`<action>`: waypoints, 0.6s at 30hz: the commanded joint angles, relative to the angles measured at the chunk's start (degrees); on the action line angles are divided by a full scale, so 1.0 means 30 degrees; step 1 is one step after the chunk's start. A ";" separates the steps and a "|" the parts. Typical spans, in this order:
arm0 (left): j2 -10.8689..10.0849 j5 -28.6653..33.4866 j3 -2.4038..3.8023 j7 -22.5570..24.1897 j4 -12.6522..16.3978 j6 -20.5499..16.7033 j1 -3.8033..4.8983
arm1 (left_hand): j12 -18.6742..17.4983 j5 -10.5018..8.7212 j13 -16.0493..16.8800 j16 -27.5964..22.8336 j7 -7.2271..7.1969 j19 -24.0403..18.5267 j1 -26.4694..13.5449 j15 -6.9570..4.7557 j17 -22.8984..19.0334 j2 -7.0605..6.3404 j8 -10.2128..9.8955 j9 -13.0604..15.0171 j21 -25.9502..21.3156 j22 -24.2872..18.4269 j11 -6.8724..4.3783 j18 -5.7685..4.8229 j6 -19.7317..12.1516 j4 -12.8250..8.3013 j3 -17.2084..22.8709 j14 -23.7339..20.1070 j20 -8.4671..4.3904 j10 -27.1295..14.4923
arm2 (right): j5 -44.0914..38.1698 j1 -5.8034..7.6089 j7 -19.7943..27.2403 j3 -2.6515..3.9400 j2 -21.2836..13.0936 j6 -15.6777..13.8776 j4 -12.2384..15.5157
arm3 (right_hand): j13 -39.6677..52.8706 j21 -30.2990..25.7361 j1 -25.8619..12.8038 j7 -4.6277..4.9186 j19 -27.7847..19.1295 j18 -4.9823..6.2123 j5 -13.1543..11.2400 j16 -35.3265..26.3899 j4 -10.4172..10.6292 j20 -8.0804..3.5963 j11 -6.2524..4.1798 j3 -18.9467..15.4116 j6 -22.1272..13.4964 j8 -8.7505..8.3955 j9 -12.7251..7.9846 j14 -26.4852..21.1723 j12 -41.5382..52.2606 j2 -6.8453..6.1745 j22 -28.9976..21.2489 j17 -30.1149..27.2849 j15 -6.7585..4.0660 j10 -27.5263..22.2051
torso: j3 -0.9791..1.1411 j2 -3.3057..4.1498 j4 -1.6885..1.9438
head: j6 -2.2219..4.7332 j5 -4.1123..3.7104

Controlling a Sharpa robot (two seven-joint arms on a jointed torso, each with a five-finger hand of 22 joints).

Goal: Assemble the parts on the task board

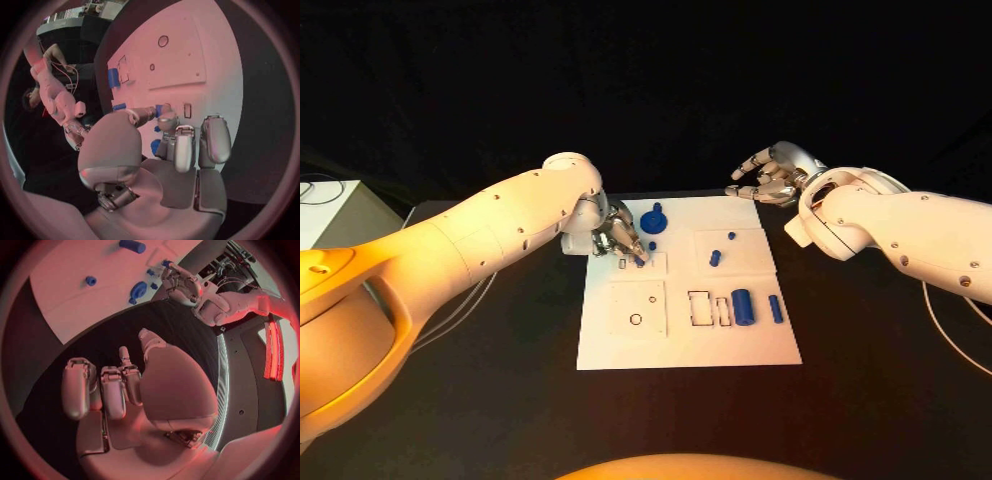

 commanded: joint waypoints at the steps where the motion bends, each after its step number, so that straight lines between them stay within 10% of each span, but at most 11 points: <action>1: 0.0013 -0.0337 -0.0002 0.0004 -0.0021 0.0186 0.0080 | -0.0058 0.0074 0.0022 0.0072 -0.0112 0.0059 -0.0041 -0.0102 0.4627 0.0160 -0.0098 0.0024 0.0087 0.0028 0.0069 -0.0274 -0.0023 -0.3805 0.3710 0.1809 -0.0038 -0.0103 | -0.0102 -0.0004 0.0126 0.0010 0.0018 0.0179 -0.0014 | 0.3164 -0.0089 -0.0156 0.0007 0.0850 -0.0157 0.0089 -0.0069 0.0031 0.0062 -0.0018 0.0103 -0.0091 0.0114 -0.0022 0.1832 0.0075 0.0032 0.1399 0.4372 0.0103 0.0092 | 0.0000 -0.0002 -0.0001 | -0.0037 -0.0006; 18: -0.0055 -0.0055 -0.0012 -0.0040 -0.0197 0.0731 0.0139 | -0.0075 0.0140 0.0003 0.0093 -0.0102 0.0067 -0.0024 -0.0093 0.4659 0.0148 -0.0129 0.0033 0.0098 0.0058 0.0077 -0.0280 -0.0004 -0.3884 0.3708 0.1820 -0.0031 -0.0107 | -0.0098 -0.0005 0.0134 0.0010 0.0039 0.0188 -0.0050 | 0.3164 -0.0089 -0.0156 0.0007 0.0850 -0.0157 0.0089 -0.0069 0.0031 0.0062 -0.0018 0.0103 -0.0091 0.0114 -0.0022 0.1832 0.0075 0.0032 0.1399 0.4372 0.0103 0.0092 | -0.0006 -0.0028 0.0012 | -0.0181 0.0001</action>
